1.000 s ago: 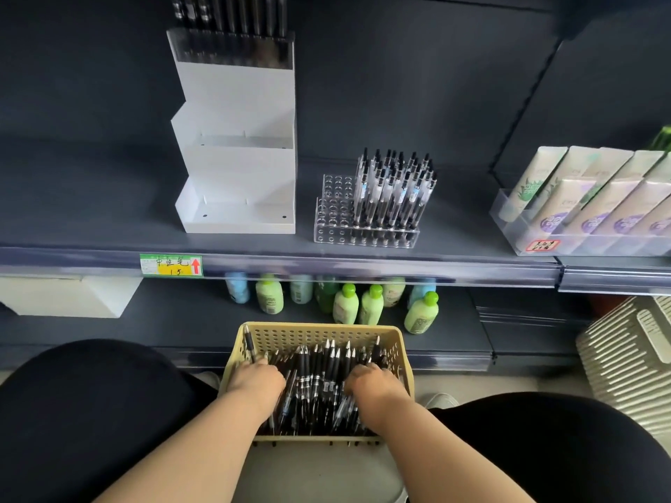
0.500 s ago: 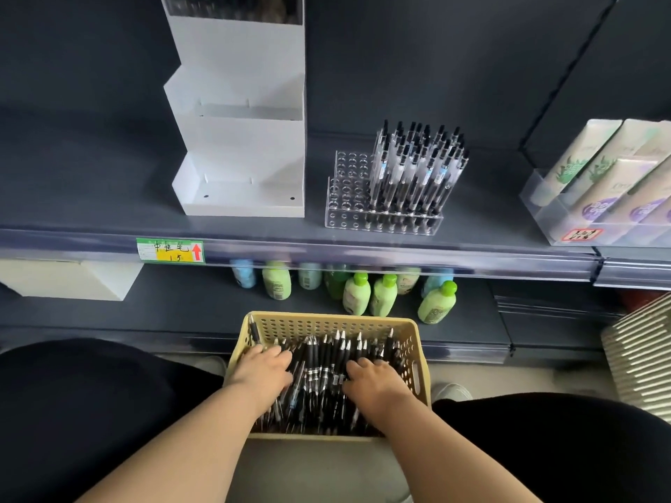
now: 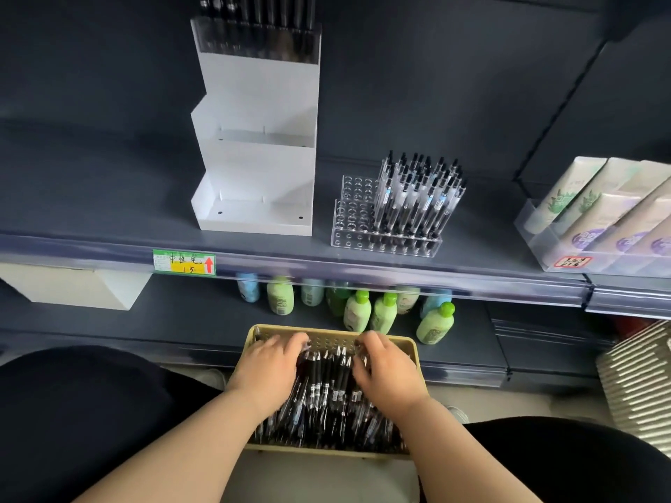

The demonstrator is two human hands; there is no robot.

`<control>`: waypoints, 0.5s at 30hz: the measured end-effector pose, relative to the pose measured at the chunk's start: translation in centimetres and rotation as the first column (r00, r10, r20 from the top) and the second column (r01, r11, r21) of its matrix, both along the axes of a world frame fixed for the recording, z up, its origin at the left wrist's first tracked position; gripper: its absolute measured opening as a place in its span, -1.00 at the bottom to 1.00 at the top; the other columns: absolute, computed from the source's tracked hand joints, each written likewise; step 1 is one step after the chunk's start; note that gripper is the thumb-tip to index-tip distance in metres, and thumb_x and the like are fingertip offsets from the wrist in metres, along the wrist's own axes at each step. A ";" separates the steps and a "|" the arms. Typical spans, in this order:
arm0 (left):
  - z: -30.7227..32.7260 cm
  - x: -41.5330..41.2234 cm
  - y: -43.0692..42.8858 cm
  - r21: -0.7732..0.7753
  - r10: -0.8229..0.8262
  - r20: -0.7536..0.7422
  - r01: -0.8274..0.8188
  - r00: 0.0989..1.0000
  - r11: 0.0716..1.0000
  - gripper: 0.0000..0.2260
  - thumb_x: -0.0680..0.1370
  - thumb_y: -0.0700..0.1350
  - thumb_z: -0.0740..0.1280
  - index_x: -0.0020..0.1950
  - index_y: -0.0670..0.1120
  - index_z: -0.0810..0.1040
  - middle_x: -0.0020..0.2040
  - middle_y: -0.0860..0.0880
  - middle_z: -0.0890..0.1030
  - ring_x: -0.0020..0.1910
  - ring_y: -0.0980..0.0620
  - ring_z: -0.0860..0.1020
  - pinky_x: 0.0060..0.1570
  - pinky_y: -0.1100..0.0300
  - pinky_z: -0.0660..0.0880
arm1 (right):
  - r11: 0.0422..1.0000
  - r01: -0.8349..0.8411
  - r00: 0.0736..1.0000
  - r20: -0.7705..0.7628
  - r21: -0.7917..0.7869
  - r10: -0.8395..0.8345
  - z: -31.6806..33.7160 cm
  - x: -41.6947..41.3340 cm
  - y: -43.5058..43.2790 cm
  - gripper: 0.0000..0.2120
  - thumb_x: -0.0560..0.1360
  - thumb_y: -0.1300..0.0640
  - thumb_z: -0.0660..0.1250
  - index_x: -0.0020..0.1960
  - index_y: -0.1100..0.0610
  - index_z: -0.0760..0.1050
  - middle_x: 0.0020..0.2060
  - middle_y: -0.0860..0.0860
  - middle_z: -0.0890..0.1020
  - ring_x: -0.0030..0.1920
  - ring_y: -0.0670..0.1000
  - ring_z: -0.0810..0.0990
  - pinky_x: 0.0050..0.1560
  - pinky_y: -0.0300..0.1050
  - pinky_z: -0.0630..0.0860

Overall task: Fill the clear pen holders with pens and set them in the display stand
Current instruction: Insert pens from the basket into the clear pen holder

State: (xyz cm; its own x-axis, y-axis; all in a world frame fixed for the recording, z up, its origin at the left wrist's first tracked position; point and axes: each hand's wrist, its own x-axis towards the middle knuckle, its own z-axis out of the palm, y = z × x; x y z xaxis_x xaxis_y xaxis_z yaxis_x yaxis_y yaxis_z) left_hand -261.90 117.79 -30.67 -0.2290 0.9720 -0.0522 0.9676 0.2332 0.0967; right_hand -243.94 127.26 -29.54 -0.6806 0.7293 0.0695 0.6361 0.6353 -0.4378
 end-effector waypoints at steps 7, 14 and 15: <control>6.6 2.9 1.5 0.331 0.035 0.577 -0.273 0.816 0.904 -0.83 0.61 0.05 0.07 0.14 0.09 0.38 -0.09 0.18 0.60 -0.20 0.30 0.53 -0.25 0.47 0.38 | 0.978 0.155 0.903 -0.381 -0.141 -0.198 5.7 -1.3 1.5 -0.85 0.52 0.06 0.28 -0.18 -0.05 0.33 -0.28 -0.11 0.53 -0.28 -0.12 0.50 -0.30 -0.30 0.43; 10.4 3.3 5.5 0.412 -0.075 0.830 -0.516 0.553 0.751 -0.86 0.55 -0.06 0.29 0.02 0.19 0.45 -0.08 0.17 0.58 -0.07 0.30 0.53 -0.18 0.54 0.37 | 0.976 0.216 0.753 -0.632 -0.026 -0.184 14.0 -2.4 5.2 -0.82 0.49 0.15 0.33 -0.18 -0.09 0.41 -0.26 -0.11 0.52 -0.25 -0.26 0.48 -0.26 -0.50 0.36; 11.1 2.9 6.2 0.424 -0.101 0.837 -0.520 0.538 0.741 -0.82 0.53 -0.08 0.32 0.02 0.21 0.44 -0.11 0.19 0.60 -0.09 0.32 0.54 -0.19 0.55 0.38 | 0.977 0.213 0.735 -0.658 -0.008 -0.166 15.1 -2.5 5.7 -0.78 0.48 0.17 0.34 -0.16 -0.13 0.40 -0.25 -0.12 0.53 -0.26 -0.27 0.49 -0.25 -0.50 0.37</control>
State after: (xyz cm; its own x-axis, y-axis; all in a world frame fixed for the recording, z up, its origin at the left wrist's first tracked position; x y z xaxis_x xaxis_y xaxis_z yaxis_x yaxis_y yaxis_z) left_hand -258.98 123.95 -19.53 -0.5945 0.7782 0.2024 0.3351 0.0110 0.9421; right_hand -246.44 133.01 -14.42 -0.2998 0.8161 0.4940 0.3211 0.5739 -0.7533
